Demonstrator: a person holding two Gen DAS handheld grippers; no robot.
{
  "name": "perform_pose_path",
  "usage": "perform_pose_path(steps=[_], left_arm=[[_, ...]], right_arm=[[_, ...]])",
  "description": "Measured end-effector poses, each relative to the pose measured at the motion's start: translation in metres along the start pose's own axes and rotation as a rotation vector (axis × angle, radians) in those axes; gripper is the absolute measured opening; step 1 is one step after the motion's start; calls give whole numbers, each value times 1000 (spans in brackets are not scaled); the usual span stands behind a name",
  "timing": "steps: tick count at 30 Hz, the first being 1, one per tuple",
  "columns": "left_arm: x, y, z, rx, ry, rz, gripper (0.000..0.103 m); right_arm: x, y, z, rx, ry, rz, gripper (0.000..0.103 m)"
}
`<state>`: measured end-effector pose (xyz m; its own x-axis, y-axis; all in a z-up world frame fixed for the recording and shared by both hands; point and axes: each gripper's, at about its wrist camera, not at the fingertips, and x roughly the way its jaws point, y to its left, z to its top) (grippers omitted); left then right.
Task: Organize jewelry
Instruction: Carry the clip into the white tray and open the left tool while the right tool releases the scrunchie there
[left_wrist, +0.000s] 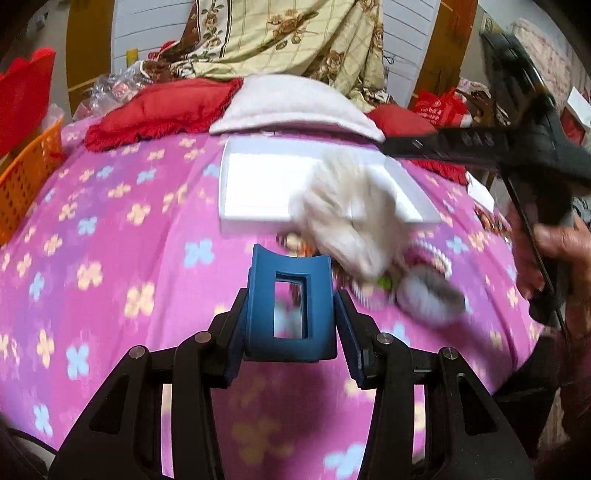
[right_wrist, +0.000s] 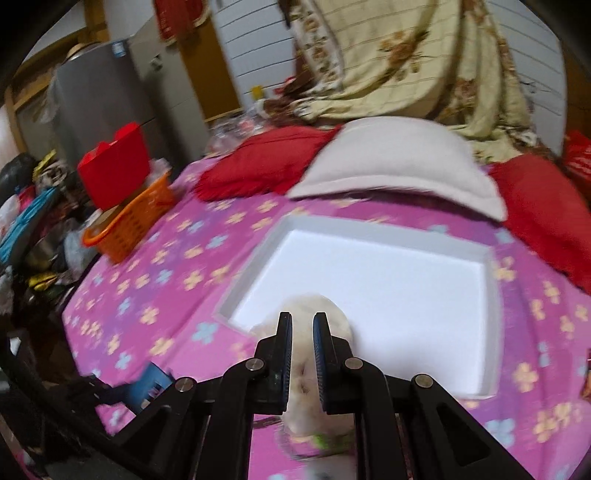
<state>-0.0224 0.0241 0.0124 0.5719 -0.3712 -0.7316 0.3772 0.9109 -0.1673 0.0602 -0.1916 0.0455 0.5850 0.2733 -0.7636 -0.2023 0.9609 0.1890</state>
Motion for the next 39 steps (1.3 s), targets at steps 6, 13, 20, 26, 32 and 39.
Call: perform_pose_path(steps=[6,13,20,26,32,39], left_arm=[[35,3,47,-35,-7,17,44],[68,7,71,-67,21,28,44],[85,9,83,-95,48,29,44],[97,11,98,-102,55,41,44],[125,15,116,-144,68,51,44],[164,19,111,-149,137,93,44]], right_arm=[[10,-48,10,48,61,-16,11],[47,-61,-25,87,169,47,83],[91,-65,-39,113,253,106,24],[44,-73,-16,99,100,86,14],[28,-123,-3,226,31,-23,14],[65,-169,-26,344,92,-123,14]])
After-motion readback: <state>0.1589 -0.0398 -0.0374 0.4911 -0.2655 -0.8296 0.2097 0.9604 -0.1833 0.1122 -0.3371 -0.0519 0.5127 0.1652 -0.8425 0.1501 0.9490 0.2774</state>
